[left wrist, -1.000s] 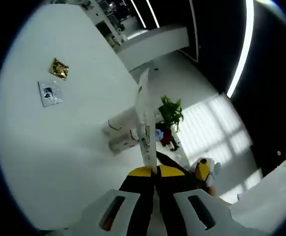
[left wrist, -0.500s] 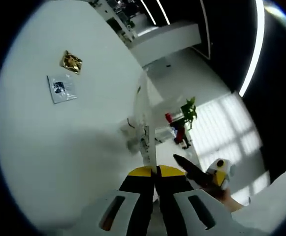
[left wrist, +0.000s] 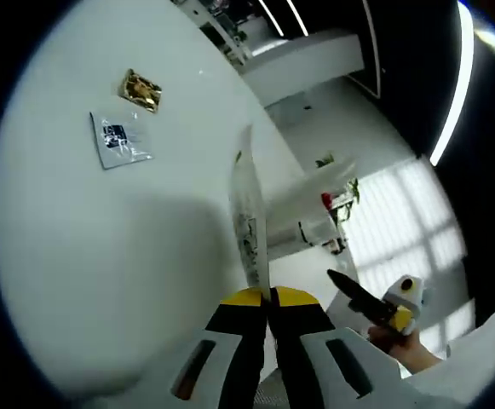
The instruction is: Arrange the skincare products in the storage area until every visible bottle or jar stands upright without overlapping.
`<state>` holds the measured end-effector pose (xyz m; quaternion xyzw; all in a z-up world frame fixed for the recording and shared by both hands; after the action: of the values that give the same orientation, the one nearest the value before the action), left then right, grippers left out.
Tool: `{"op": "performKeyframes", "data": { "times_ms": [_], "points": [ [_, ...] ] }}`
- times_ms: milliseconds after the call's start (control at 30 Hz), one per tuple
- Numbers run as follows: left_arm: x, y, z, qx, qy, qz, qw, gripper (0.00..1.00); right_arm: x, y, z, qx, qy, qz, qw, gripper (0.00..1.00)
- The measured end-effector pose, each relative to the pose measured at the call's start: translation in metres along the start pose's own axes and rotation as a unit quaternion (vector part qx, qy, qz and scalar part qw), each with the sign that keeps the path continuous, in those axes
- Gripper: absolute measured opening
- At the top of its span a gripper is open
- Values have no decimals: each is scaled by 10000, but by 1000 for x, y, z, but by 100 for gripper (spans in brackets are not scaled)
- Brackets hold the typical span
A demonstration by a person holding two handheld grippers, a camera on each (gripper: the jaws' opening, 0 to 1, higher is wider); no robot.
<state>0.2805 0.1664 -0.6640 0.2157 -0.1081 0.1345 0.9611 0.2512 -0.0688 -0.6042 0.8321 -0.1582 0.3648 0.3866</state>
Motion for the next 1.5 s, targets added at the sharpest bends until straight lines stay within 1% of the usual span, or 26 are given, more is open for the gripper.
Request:
{"op": "performKeyframes", "data": {
  "times_ms": [133, 267, 367, 500, 567, 733, 833, 1000, 1133, 1200, 1267, 1333, 1400, 1433, 1467, 1500],
  "points": [
    [0, -5, -5, 83, 31, -39, 10000, 0, -1, 2, 5, -133, 72, -78, 9999, 95],
    [-1, -9, -8, 116, 40, -72, 9999, 0, -1, 5, 9, -289, 244, -193, 9991, 96],
    [-1, -11, -12, 234, -3, -128, 9996, 0, 0, 6, 12, -391, 373, -262, 9982, 97],
    [-2, -13, -18, 479, 37, -143, 9987, 0, 1, 9, 15, -442, 353, -263, 9980, 97],
    [-2, -14, -20, 592, -50, -139, 9981, 0, 0, 9, 17, -475, 351, -280, 9979, 97],
    [-3, -16, -26, 913, -208, -243, 9953, 0, -3, 9, 18, -521, 366, -345, 9974, 97],
    [-2, -16, -26, 1028, -326, -260, 9938, 0, -4, 9, 18, -534, 379, -374, 9972, 98],
    [-2, -17, -29, 1430, -763, -434, 9858, 4, -4, 8, 18, -529, 348, -379, 9973, 98],
    [-2, -17, -25, 1563, -984, -479, 9816, 6, -4, 8, 18, -514, 328, -365, 9975, 98],
    [0, -16, -23, 1666, -1172, -507, 9777, 7, -3, 8, 18, -506, 304, -347, 9976, 98],
    [0, -16, -22, 1774, -1417, -586, 9721, 9, -4, 8, 18, -504, 302, -356, 9976, 98],
    [0, -16, -20, 1893, -1737, -674, 9641, 11, -4, 7, 18, -499, 306, -365, 9976, 98],
    [0, -15, -17, 2053, -2078, -766, 9533, 13, -4, 7, 18, -492, 296, -364, 9977, 98],
    [0, -14, -15, 2142, -2270, -807, 9466, 15, -3, 7, 18, -489, 291, -361, 9977, 98],
    [0, -14, -15, 2216, -2366, -842, 9423, 16, -3, 7, 18, -490, 291, -362, 9977, 98],
    [0, -13, -14, 2313, -2504, -892, 9359, 17, -3, 7, 18, -491, 291, -364, 9977, 97]
  ]
}}
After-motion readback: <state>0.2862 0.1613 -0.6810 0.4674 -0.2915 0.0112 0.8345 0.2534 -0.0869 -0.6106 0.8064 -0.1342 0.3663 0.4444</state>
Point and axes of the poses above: the point that each gripper's makers call its tool centre point, and the gripper's own axes: y roughly backward along the fingers, z roughly to its right, x roughly out of its top, the point moved 8 cm from there along y, roughly backward along the fingers, and after that the axes turned 12 degrees about -z, right-handed, at the moved point
